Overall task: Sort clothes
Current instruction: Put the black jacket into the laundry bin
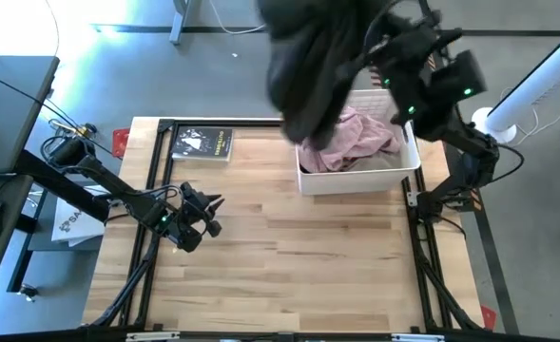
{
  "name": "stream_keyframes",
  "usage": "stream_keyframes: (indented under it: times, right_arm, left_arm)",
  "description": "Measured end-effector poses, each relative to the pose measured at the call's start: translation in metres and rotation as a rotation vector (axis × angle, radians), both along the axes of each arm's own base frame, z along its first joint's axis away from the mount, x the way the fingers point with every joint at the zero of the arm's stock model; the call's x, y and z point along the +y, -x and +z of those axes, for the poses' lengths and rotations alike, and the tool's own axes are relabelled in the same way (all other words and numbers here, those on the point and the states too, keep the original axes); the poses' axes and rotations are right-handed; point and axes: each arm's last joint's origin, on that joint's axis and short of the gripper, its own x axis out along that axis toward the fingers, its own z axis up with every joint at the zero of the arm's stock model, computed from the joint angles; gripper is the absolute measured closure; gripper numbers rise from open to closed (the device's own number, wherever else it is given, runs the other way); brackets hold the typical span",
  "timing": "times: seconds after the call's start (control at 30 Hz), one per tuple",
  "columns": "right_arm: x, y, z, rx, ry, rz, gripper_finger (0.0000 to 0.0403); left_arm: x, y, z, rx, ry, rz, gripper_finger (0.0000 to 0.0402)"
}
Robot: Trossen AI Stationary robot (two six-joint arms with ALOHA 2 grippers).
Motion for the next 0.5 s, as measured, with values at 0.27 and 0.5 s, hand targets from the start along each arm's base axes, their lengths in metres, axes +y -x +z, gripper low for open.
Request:
stream_keyframes:
  times: [0.27, 0.5]
  right_arm:
    - [-0.015, -0.001, -0.011, 0.259, -0.127, -0.225, 0.0359]
    - [-0.036, -0.012, -0.063, 0.582, -0.388, -0.181, 0.0359]
  left_arm:
    - [0.0, 0.0, 0.0, 0.004, -0.01, -0.002, 0.033]
    - [0.0, 0.0, 0.0, 0.003, -0.009, -0.001, 0.033]
